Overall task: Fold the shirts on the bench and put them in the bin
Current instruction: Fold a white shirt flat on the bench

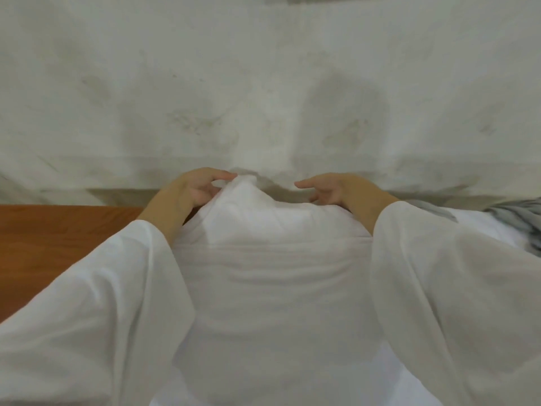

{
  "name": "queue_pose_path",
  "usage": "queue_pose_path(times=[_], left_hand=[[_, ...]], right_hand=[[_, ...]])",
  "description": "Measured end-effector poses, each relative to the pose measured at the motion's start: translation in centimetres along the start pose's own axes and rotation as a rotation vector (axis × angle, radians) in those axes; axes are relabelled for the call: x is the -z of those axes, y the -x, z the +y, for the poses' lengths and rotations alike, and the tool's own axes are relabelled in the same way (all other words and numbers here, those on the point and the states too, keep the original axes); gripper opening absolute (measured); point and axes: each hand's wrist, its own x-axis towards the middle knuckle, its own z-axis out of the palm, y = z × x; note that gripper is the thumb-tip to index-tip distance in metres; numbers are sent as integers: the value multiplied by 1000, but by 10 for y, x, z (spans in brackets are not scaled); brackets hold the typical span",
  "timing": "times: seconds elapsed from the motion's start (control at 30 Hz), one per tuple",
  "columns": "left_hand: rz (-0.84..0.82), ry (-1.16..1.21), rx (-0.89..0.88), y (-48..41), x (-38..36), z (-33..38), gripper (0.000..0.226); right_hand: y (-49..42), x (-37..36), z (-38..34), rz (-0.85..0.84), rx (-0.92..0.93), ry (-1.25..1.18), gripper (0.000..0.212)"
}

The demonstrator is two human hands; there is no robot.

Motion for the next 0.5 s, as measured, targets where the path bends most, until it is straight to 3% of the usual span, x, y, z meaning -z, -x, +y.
queue_pose_path(times=[0.1,0.2,0.27,0.33,0.4,0.5], left_hand=[[19,114,-53,0,-5,6,25],[21,196,-170,5,-14,21,11],[-5,239,-237,9,-19,33,5],[-30,250,-295,15,-23,45,10],[-36,224,-342,23,-27,53,13],[-58,122,-434,37,-33,61,6]], right_hand=[[0,-6,-3,-12,-35,167,52],[2,-22,-7,-35,-25,316,51],[6,-32,-7,-40,21,311,34],[5,-30,-9,-32,103,78,22],[9,-20,-13,6,174,-229,28],[36,-5,-27,30,291,-535,9]])
